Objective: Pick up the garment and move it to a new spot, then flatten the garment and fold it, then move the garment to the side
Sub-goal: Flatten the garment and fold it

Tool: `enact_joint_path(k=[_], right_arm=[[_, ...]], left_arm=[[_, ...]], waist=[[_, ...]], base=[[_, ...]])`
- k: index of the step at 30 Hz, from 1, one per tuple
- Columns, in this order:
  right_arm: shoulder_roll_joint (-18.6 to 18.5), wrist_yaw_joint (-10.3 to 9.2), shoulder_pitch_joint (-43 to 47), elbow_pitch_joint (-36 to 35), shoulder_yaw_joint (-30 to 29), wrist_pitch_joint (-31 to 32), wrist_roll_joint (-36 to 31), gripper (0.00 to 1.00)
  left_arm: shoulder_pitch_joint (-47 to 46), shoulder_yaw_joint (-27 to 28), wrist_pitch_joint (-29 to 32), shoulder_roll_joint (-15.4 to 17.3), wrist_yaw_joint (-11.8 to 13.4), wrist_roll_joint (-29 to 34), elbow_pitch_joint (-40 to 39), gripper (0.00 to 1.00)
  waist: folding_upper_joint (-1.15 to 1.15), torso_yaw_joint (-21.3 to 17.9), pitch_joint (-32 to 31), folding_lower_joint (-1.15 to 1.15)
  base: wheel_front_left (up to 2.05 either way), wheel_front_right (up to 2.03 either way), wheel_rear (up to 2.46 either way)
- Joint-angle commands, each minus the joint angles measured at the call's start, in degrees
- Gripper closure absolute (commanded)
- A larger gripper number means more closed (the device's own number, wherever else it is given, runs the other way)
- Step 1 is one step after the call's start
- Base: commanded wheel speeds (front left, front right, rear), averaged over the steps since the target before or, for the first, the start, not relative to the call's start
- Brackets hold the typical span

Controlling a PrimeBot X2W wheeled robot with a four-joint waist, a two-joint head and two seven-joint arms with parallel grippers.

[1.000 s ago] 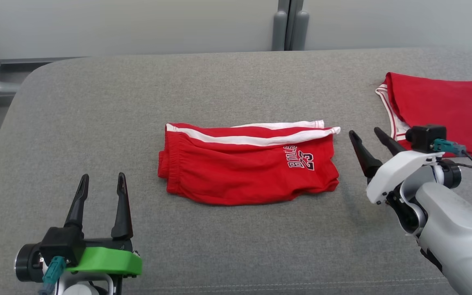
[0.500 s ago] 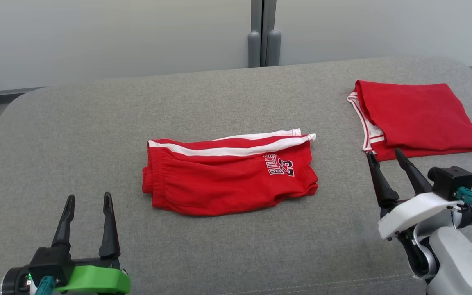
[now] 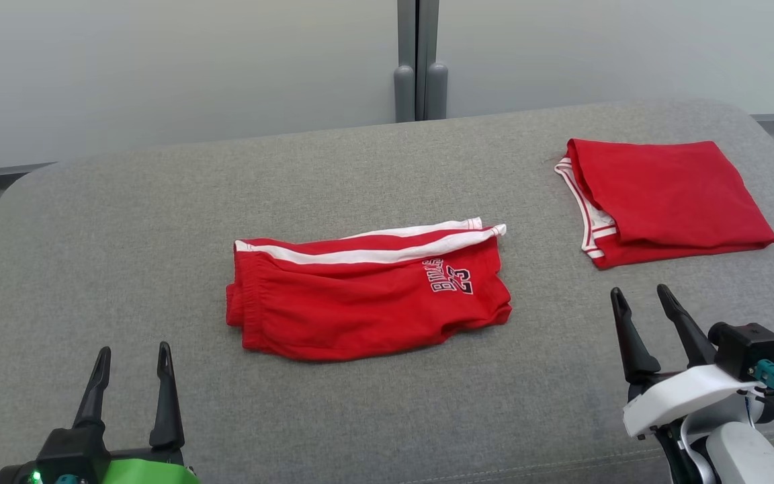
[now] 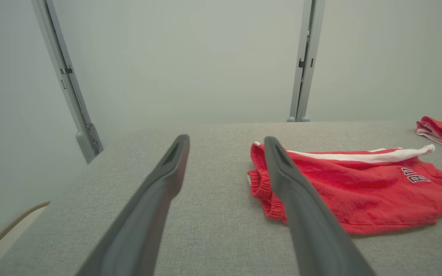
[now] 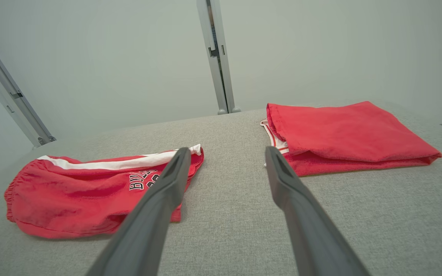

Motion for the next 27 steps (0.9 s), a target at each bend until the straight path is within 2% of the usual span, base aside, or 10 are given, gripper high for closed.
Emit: enact_joint_path(k=[1,12,20,27], right_arm=[[0.58,-0.03,0.75,-0.14,-0.42,-0.15,-0.57,0.00],[1.52,-0.03,1.12,0.03,-1.32,-0.16,-2.60,0.00],[1.94,-0.03,1.06,0.56,-1.37,-0.11,-3.48,0.00],[2.32,-0.03,0.85,1.22,-1.59,0.26,-3.48,0.00]], left_arm=[[0.74,0.34,0.01,0.54,-0.26,-0.12,0.49,0.00],[0.46,0.05,0.01,2.30,1.16,2.60,1.62,0.00],[0.38,0.53,0.01,2.80,0.60,1.57,1.91,0.00],[0.61,1.43,0.02,2.66,1.38,0.63,1.27,0.00]], waist=[[0.00,0.07,0.12,0.00],[0.00,0.97,0.45,0.00],[0.00,1.34,0.26,0.00],[0.00,1.98,0.09,0.00]], base=[[0.00,0.00,0.00],[0.00,0.00,0.00],[0.00,0.00,0.00],[0.00,0.00,0.00]])
